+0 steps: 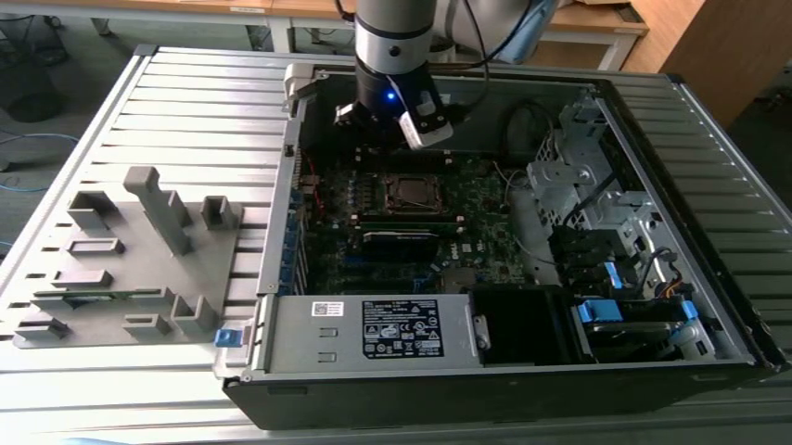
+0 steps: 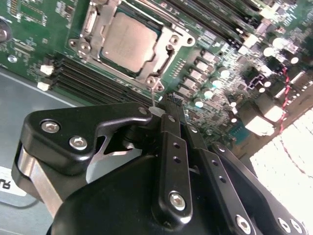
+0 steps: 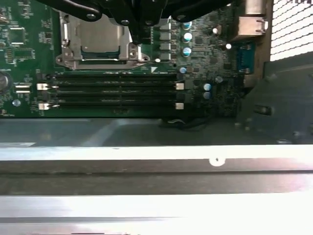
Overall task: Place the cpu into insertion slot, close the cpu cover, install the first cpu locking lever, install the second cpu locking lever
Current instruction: 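Install the first cpu locking lever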
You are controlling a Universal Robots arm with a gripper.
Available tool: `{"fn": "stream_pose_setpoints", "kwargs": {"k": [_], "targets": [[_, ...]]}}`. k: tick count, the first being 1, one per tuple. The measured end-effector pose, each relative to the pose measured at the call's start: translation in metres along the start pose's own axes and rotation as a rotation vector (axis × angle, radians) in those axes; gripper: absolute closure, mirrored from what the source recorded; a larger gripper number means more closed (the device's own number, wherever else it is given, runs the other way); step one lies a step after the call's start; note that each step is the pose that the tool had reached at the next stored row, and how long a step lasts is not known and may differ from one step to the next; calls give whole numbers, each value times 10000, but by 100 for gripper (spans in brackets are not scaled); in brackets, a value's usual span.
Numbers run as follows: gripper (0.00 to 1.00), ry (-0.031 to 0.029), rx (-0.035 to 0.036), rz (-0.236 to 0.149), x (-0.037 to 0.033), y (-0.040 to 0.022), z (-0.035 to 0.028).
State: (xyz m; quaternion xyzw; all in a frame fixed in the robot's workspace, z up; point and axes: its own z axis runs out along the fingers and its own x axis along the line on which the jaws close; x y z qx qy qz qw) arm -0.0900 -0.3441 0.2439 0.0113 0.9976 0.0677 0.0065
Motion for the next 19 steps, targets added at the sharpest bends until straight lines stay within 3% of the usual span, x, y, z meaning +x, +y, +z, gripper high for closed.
{"fn": "stream_pose_setpoints", "kwargs": {"k": [4,19], "targets": [[89,-3,2,0,44,-1,1],[89,-4,-1,0,45,5,-46]]}}
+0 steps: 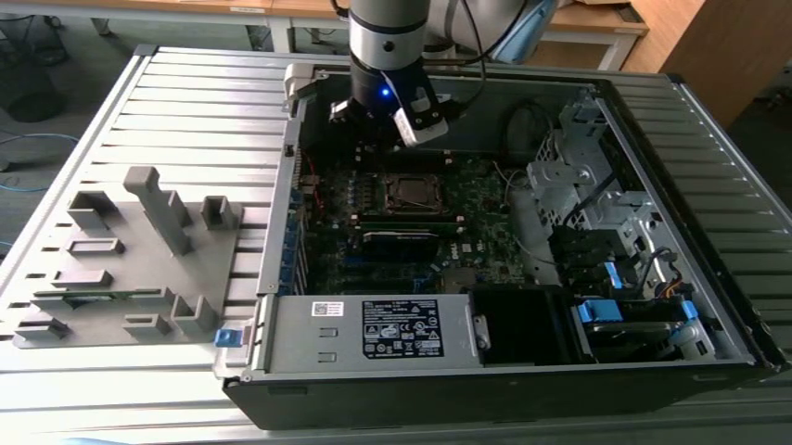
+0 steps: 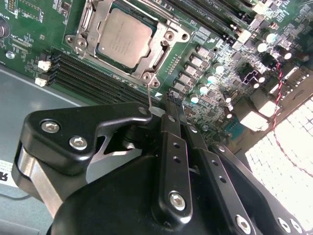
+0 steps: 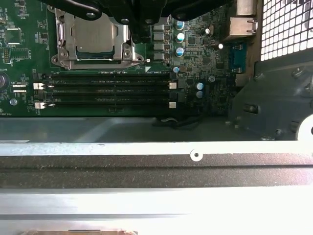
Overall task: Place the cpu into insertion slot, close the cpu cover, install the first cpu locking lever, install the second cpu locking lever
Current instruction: 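Install the first cpu locking lever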
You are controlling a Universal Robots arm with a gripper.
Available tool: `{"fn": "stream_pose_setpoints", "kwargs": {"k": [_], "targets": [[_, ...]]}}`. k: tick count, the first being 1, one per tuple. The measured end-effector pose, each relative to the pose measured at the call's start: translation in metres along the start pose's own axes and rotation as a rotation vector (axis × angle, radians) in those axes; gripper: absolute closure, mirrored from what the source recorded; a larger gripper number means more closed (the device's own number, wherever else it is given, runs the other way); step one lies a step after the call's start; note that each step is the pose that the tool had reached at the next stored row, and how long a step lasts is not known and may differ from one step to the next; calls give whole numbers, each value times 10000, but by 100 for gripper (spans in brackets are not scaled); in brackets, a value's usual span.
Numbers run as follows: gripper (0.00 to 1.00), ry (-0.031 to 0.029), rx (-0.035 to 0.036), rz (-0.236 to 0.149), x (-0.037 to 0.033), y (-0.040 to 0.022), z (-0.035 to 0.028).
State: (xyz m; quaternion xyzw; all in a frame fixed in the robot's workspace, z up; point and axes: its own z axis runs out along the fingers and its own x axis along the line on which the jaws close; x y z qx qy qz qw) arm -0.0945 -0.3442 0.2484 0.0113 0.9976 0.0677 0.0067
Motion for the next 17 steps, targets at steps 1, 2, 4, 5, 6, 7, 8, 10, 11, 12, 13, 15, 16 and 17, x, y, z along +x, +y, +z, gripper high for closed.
{"fn": "stream_pose_setpoints", "kwargs": {"k": [1,2,4,5,6,7,8,10,11,12,13,15,16,17], "targets": [[89,0,0,0,0,0,-1],[89,1,2,0,0,0,-2],[89,2,4,1,5,0,-3],[89,2,4,1,8,0,-3],[89,2,4,0,13,-2,-3],[89,2,4,0,20,-3,-3],[89,0,4,0,30,-4,-3],[89,-4,3,-1,45,-6,-2],[89,-5,2,0,51,-6,-2],[89,-4,2,0,53,-6,-2],[89,-4,4,-1,56,-6,-2],[89,-4,4,-1,58,-6,-2],[89,-4,4,-1,58,-6,-2],[89,-4,4,-1,58,-6,-2]]}}
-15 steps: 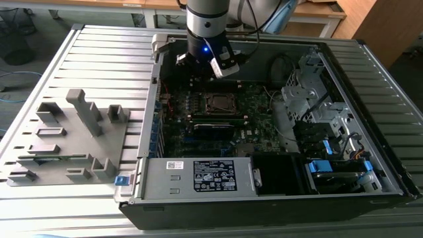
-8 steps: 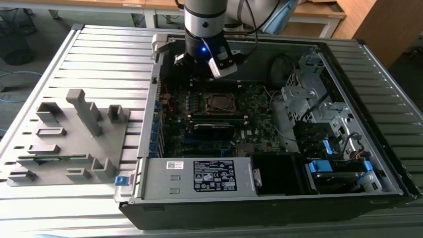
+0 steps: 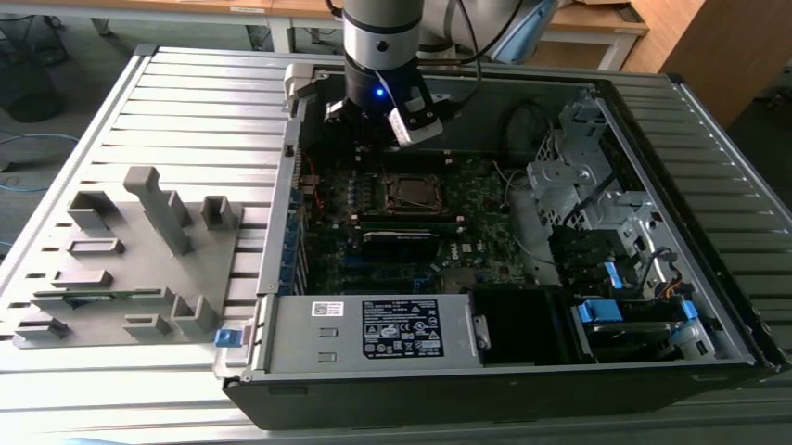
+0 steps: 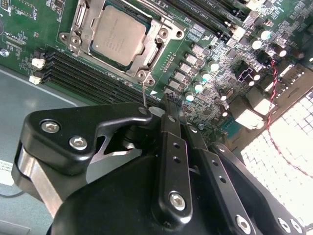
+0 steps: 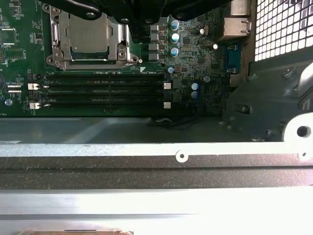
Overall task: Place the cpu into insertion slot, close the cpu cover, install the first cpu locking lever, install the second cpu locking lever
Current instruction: 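Install the first cpu locking lever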
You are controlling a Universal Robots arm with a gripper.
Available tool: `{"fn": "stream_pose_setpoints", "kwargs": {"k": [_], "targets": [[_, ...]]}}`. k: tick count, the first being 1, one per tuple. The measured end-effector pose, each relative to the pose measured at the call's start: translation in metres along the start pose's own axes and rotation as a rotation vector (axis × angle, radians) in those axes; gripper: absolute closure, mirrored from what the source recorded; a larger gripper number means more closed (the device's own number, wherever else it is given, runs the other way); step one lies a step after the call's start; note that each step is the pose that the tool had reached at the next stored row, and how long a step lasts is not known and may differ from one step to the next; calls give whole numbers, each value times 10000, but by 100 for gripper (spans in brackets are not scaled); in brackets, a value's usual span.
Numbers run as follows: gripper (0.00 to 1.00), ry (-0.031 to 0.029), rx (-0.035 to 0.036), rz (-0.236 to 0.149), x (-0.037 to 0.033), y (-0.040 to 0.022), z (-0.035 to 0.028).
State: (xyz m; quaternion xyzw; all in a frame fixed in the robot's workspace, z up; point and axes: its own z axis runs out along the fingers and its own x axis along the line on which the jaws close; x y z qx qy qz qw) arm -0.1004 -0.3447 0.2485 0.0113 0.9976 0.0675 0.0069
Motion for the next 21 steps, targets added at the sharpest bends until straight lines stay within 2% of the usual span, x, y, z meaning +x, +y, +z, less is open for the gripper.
{"fn": "stream_pose_setpoints", "kwargs": {"k": [8,14,21], "targets": [[89,2,-11,1,42,-1,0],[89,6,-314,5,46,-1,1],[89,8,-319,5,46,-1,-5]]}}
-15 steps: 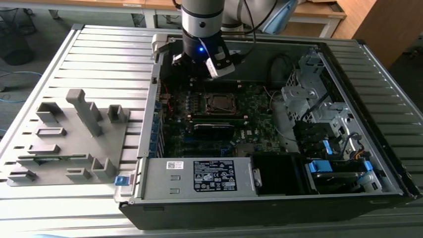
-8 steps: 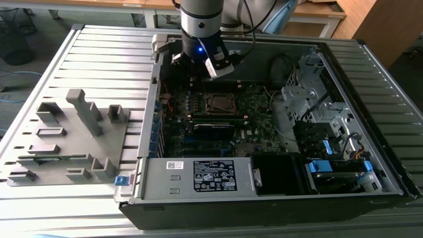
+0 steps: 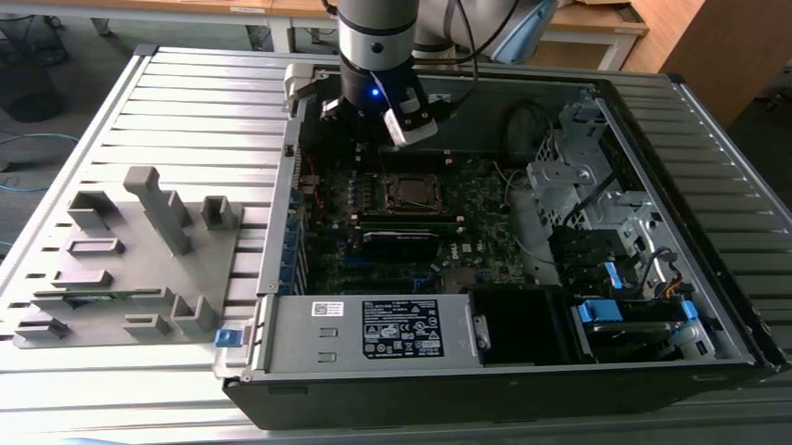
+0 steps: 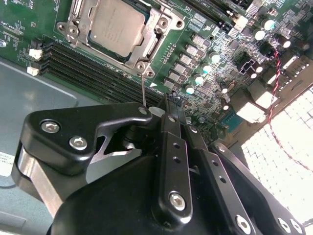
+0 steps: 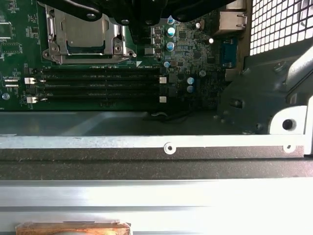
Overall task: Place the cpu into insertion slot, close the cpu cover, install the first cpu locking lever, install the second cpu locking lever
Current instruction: 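Install the first cpu locking lever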
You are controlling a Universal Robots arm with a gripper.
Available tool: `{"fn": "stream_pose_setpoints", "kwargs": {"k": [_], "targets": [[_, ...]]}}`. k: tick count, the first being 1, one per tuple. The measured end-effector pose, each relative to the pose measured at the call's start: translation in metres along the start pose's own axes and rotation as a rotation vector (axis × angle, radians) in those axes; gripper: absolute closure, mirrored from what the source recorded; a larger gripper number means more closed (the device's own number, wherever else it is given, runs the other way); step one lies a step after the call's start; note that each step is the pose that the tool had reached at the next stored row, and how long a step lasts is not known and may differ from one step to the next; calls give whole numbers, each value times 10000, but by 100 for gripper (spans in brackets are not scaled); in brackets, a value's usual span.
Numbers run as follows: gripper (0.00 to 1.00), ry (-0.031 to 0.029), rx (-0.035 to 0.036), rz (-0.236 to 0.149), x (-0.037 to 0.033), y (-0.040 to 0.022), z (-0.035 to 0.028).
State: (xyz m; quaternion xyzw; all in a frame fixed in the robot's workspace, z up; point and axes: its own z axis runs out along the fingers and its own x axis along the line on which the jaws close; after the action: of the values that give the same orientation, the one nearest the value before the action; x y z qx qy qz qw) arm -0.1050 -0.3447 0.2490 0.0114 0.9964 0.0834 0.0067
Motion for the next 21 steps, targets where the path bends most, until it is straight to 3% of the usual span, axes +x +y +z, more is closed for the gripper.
{"fn": "stream_pose_setpoints", "kwargs": {"k": [21], "targets": [[89,-2,-1,-1,19,3,-19]]}}
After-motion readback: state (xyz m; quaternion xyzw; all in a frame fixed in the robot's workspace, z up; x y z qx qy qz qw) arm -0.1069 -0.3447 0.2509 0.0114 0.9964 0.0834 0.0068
